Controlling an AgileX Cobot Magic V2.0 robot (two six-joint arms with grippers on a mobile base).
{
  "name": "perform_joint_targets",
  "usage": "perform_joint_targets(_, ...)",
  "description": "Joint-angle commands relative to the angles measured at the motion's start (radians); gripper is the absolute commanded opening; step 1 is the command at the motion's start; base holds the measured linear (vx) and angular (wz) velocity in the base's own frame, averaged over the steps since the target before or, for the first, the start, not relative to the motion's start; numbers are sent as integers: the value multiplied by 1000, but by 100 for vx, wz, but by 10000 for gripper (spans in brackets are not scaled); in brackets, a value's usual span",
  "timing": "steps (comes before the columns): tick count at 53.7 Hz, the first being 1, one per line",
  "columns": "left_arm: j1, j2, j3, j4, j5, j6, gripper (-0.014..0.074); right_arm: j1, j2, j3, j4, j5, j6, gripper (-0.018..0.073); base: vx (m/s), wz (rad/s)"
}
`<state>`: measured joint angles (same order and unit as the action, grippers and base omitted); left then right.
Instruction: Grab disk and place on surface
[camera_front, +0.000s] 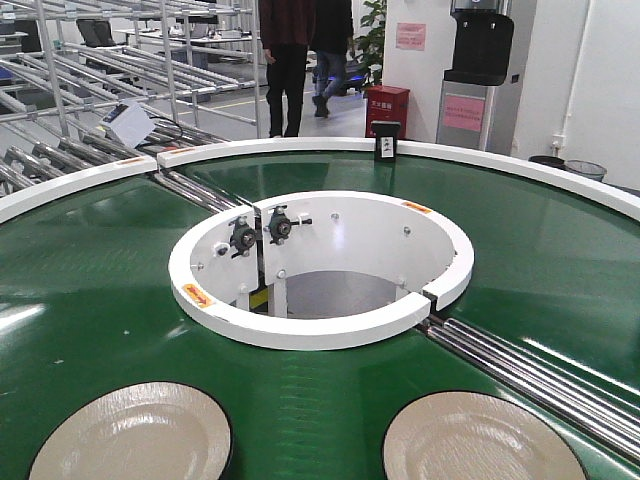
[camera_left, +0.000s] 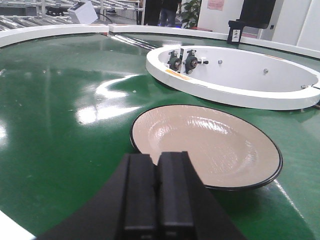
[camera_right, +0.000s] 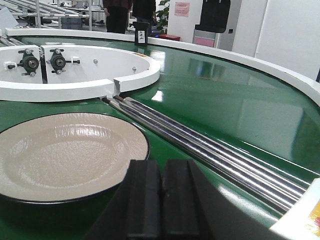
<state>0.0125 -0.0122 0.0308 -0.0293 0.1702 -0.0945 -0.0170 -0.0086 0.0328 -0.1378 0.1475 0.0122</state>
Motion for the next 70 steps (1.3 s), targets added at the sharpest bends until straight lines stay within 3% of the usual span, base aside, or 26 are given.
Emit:
perform_joint_targets(1, -4, -13, -21, -2, -82, 1, -8, -5, -11, 5, -14, -82, -3, -8, 0, 0)
perform_joint_targets(16, -4, -13, -21, -2, -128, 1, -8, -5, -11, 5, -14, -84, -3, -8, 0, 0)
perform_joint_targets(25, -4, -13, -21, -2, -220, 1, -8, -5, -11, 5, -19, -102, -3, -8, 0, 0)
perform_joint_targets(40, -4, -13, -98, -2, -351, 1, -8, -5, -11, -22, 8, -318, 46, -8, 0, 0)
perform_joint_targets(48, -4, -2, -304, 8, -213, 19, -8, -5, 4, -197, 27, -166, 84, -8, 0, 0)
perform_joint_targets(59, -4, 163, -631, 9, 76, 162, -8, -5, 154, -481, 4, 85, 80, -8, 0, 0)
perform_joint_targets(70, -4, 359, -681, 7, 85, 212, -4, -5, 300, -542, 4, 134, 80, -4, 0, 0)
